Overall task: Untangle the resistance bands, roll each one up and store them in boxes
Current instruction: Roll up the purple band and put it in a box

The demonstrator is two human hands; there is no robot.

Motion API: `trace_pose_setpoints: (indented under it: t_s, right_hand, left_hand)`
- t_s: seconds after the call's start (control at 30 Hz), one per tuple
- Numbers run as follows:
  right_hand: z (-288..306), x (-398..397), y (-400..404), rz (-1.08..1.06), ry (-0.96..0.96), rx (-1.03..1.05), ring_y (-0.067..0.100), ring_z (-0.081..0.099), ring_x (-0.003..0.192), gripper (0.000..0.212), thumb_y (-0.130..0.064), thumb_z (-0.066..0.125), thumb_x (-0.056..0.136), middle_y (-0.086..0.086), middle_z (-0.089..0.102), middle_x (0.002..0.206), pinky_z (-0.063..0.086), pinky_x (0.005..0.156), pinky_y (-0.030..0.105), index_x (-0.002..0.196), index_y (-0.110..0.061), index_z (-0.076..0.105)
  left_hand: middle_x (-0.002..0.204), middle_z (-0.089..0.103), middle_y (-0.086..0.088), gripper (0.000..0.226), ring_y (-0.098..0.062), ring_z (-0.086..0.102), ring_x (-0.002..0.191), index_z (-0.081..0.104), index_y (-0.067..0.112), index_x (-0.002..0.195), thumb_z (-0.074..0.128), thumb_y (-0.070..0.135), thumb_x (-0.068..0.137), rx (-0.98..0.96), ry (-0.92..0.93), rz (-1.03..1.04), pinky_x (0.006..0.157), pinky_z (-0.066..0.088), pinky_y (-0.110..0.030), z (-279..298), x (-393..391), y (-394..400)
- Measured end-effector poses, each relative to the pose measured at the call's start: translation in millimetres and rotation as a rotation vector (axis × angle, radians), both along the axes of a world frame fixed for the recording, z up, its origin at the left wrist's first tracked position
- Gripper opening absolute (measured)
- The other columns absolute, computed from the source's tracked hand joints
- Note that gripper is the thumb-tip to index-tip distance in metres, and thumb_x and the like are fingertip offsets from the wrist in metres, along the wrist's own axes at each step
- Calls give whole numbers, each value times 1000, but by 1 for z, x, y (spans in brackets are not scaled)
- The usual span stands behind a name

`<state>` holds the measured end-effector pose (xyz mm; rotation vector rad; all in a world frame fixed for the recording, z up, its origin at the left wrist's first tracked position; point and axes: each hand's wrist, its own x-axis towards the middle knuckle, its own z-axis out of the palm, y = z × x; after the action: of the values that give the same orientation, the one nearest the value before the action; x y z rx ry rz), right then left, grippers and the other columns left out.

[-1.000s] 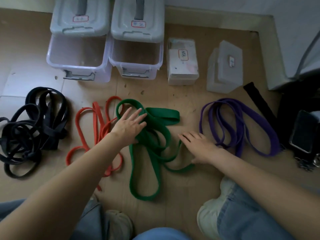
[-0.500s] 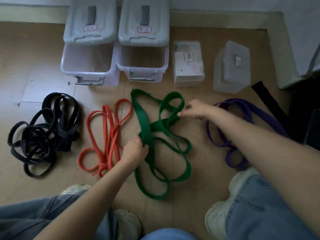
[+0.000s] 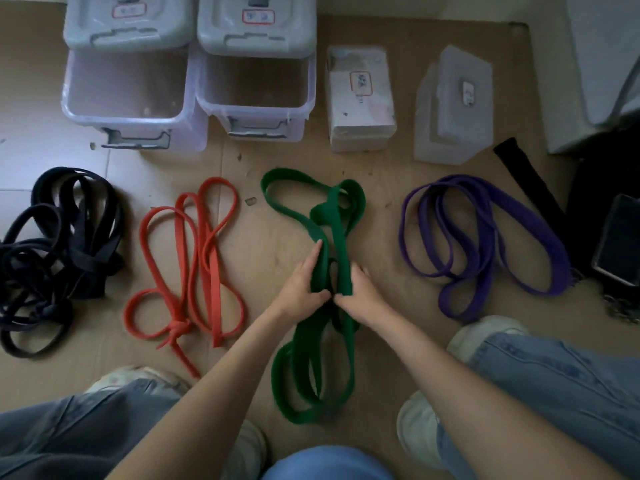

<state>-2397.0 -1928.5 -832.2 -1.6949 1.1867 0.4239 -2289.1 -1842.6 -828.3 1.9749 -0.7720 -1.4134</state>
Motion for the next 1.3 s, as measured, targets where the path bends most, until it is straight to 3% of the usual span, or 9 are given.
trace_pose_setpoints:
  t_s: [0.17,0.27,0.4,0.63,0.77,0.93,1.07,1.2,1.3]
  right_hand:
    - [5,-27,-5,-5,116,2,28,6,145,90,-36,65,85,15,-1,157,14,114,33,149,-7,9]
    - [9,-11,-15,-355,-37,-15,23,4,145,94,-32,65,86,5,-2,159,14,114,39,151,-21,-1]
    - [13,0,-27,-172,-13,-55,23,19,142,78,-9,58,90,1,7,158,25,111,33,151,-19,9]
    - [18,48,-25,1,-304,-28,16,15,143,76,15,43,84,-1,9,158,16,105,16,149,-15,18]
    - [14,42,-39,0,-145,-150,23,22,141,63,-4,50,92,0,16,156,25,112,32,148,-15,23]
    - [28,9,-59,-122,-172,-189,23,33,134,51,-36,52,93,4,32,148,33,105,37,140,-19,39]
    - [35,-29,-70,21,199,-652,27,39,126,39,-26,50,94,11,46,134,31,104,41,129,-9,46]
    - [33,-52,-61,419,560,-585,26,37,131,49,-22,54,91,8,54,131,7,114,47,137,-13,38]
    - [54,-51,-68,318,526,-691,25,43,123,33,-18,52,92,6,62,118,23,106,49,125,-19,50]
  left_hand:
    - [150,22,-11,79,-36,19,135,10,33,148,60,35,87,211,-339,-113,110,22,-42,-6,11,12]
    - [151,22,-13,80,-34,22,138,10,25,149,60,37,88,193,-215,100,113,25,-45,0,21,11]
    - [153,25,-6,77,-24,27,139,10,22,150,59,23,90,109,-32,300,113,26,-38,7,25,-8]
    - [147,38,-6,59,-21,38,133,24,20,147,46,6,94,-34,149,386,110,31,-35,17,11,-43]
    - [147,37,-10,57,-26,35,135,25,15,147,46,10,94,112,-111,244,111,28,-34,13,22,-44]
    - [144,38,-14,51,-28,41,129,30,10,144,45,12,95,152,-170,350,108,34,-38,11,17,-23]
    - [140,38,-11,44,-25,41,128,39,10,138,47,11,94,97,-316,371,105,36,-35,21,4,-17]
    - [136,39,-10,43,-24,40,128,42,11,135,50,10,92,47,-379,275,107,37,-37,32,-5,-14]
    - [137,39,-9,49,-24,39,128,38,11,137,52,10,91,-17,-388,186,108,35,-37,50,-8,-15]
